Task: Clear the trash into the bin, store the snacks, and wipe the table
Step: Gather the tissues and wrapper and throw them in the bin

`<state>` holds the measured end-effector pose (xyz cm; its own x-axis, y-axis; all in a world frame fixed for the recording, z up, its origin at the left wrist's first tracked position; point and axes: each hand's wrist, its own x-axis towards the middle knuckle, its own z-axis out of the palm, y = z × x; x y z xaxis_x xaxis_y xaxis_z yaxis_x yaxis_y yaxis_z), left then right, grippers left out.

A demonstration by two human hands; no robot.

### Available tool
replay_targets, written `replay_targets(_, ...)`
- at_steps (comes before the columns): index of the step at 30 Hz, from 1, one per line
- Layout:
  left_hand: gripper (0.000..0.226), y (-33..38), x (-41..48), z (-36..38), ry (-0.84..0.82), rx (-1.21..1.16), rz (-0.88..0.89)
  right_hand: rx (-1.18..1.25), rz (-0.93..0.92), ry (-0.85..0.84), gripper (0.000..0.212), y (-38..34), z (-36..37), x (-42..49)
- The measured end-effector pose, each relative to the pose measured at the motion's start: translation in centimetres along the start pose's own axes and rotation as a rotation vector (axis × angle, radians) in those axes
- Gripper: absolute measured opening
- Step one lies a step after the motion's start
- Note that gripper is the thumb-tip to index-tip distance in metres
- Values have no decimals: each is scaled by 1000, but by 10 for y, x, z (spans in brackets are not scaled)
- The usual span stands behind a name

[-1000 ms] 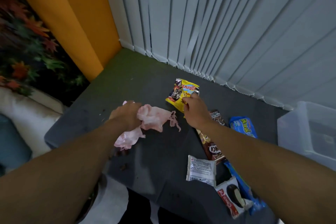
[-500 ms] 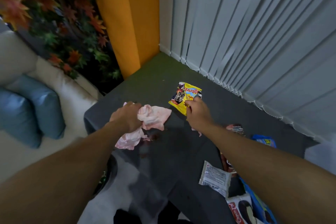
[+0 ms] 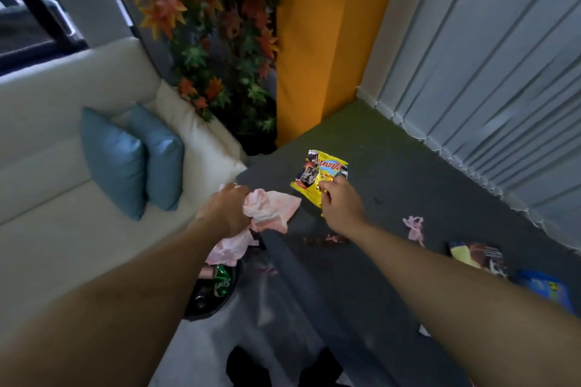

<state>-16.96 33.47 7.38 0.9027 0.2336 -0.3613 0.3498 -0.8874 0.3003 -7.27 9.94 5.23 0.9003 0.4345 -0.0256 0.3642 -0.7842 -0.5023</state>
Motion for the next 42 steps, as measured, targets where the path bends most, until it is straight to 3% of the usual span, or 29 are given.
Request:
replay_targets(11,39,-111,-39,-17,57,-28,-165,29,-105,-142,31,-104,69,26)
replay_targets(19,34,-145,-61,-13,148,-97,-367,9,-304,-263,31,-145,94,49)
replay_targets(27,28,-168,-81,21,161,-189,-508,14,-383,-407,28,-157,137,53)
replay_targets(42,34,-257,-19,117,-9,-266,-579,-54,-174,-548,25,-142,277,55)
